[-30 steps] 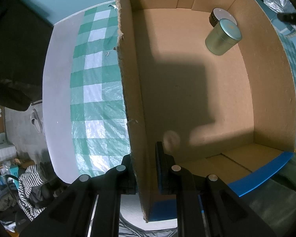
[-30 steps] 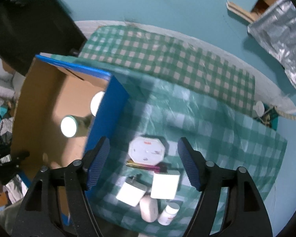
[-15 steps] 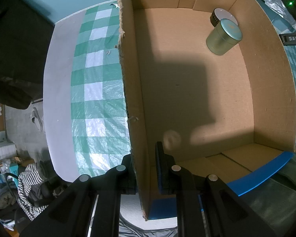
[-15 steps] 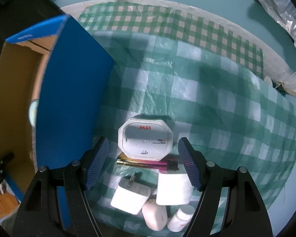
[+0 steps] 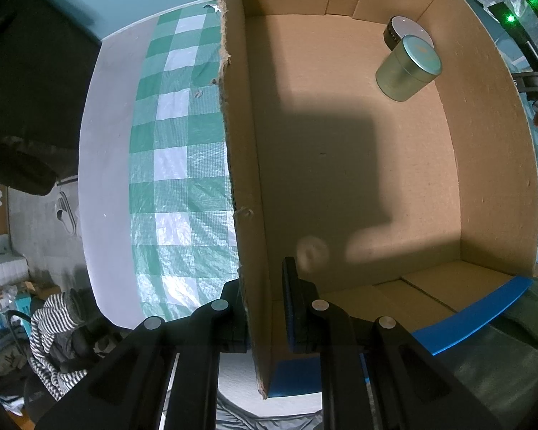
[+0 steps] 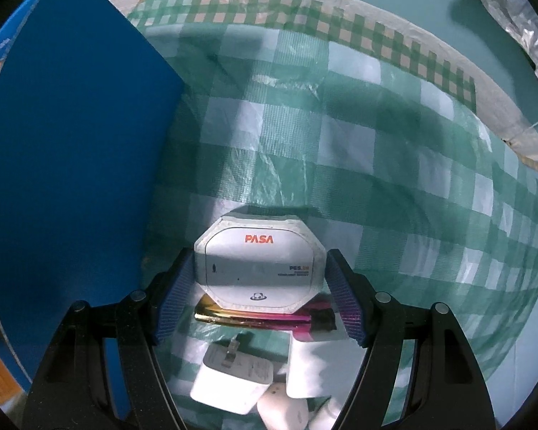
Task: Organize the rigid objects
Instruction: 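Grasp the white octagonal PASA device with the right gripper, then lift the PASA device with the right gripper toward the box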
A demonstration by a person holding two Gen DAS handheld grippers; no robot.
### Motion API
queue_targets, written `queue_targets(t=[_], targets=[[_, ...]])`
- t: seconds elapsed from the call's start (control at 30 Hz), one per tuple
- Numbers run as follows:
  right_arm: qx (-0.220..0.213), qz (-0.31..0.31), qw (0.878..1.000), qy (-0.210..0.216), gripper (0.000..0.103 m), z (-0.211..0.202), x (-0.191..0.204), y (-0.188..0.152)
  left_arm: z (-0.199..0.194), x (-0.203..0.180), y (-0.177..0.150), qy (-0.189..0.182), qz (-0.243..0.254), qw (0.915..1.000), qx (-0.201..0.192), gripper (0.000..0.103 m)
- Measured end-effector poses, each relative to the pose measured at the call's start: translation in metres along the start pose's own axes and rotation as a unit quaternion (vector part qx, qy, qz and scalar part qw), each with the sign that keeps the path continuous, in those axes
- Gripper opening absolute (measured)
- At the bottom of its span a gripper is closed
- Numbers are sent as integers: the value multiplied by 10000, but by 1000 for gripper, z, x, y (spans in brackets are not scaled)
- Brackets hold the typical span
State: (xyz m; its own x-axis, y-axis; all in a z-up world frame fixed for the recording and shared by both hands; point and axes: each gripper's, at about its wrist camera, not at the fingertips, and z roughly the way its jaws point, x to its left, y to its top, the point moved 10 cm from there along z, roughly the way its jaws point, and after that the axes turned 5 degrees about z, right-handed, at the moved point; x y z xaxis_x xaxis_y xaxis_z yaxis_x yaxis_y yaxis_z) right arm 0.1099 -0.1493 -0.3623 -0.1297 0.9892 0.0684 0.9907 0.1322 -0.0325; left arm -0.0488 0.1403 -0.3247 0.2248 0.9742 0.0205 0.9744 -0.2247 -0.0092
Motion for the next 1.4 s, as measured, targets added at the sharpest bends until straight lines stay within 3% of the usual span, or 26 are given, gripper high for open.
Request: queue_targets(t=[0.6,1.03,1.4], targets=[[-109,-273,9993,-216,70,3,2,-1,3,1,-1,-25,12,10000,29,13],[-310,-405,9987,0,70,-32,4,-6,8,3,-2,-11,31,10000,92,13],[-766,-318,9965,133,70,-70,-1,-1,4,1,-2,-1,52,10000,68,13]])
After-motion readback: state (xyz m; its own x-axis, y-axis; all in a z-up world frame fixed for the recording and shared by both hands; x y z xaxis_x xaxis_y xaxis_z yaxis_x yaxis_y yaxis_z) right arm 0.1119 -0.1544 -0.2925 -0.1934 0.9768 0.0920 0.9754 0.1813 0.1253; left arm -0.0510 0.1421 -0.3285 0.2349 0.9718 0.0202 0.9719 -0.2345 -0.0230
